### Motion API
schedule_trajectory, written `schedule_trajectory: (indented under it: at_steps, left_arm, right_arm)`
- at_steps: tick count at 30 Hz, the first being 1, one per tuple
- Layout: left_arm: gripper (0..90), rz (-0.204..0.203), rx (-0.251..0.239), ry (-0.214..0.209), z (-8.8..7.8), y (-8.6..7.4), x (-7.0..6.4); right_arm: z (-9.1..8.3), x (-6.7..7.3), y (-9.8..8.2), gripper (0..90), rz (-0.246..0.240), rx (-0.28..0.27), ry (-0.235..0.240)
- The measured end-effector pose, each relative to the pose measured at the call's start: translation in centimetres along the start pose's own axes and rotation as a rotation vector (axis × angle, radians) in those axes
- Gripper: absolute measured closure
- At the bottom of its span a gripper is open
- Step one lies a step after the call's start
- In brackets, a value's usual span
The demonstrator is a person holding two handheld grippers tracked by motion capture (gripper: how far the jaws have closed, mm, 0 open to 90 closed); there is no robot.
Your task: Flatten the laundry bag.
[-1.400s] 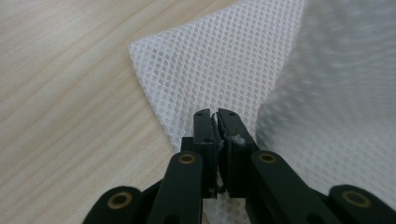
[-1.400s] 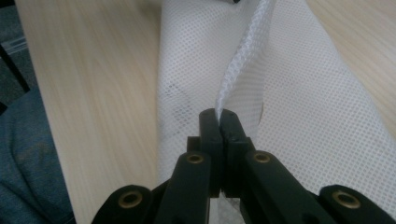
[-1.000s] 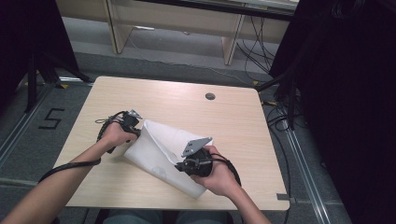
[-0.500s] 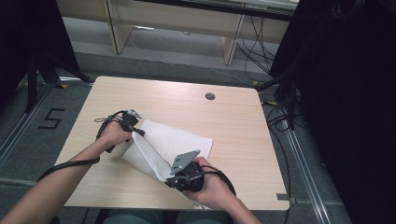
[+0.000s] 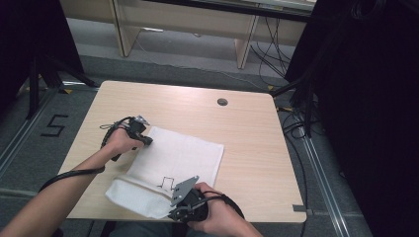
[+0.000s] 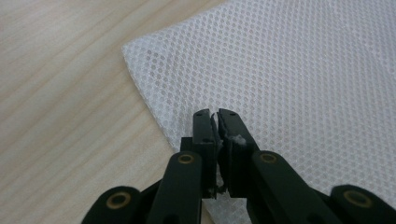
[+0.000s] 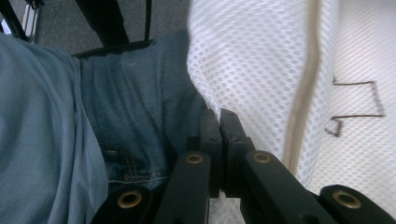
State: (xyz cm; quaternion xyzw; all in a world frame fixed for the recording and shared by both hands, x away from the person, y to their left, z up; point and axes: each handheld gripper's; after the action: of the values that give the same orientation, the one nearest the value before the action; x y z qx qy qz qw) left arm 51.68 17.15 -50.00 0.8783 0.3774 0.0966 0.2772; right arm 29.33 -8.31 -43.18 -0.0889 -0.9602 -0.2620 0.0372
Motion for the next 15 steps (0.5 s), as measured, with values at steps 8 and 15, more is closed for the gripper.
schedule_trajectory:
  at_steps: [8, 15]
  left_arm:
    - [79.2, 0.003, -0.004, 0.060, 0.0, 0.3, -0.9]
    - [67.9, 0.057, -0.045, 0.010, -0.8, 0.7, -3.6]
  right_arm:
    - [1.4, -0.4, -0.7, 90.0, 0.029, 0.041, -0.010]
    - [2.0, -1.5, -1.4, 90.0, 0.082, 0.067, -0.042]
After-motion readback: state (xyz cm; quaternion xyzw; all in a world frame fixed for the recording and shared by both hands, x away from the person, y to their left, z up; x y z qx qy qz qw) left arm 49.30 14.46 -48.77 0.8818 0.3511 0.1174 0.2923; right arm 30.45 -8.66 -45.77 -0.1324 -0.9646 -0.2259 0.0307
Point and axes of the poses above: each handheld gripper's, and its own axes: z roughly forward along the jaws, y roughly out of its top, x roughly to its left, and after that the axes turned 3 degrees about x, right-handed
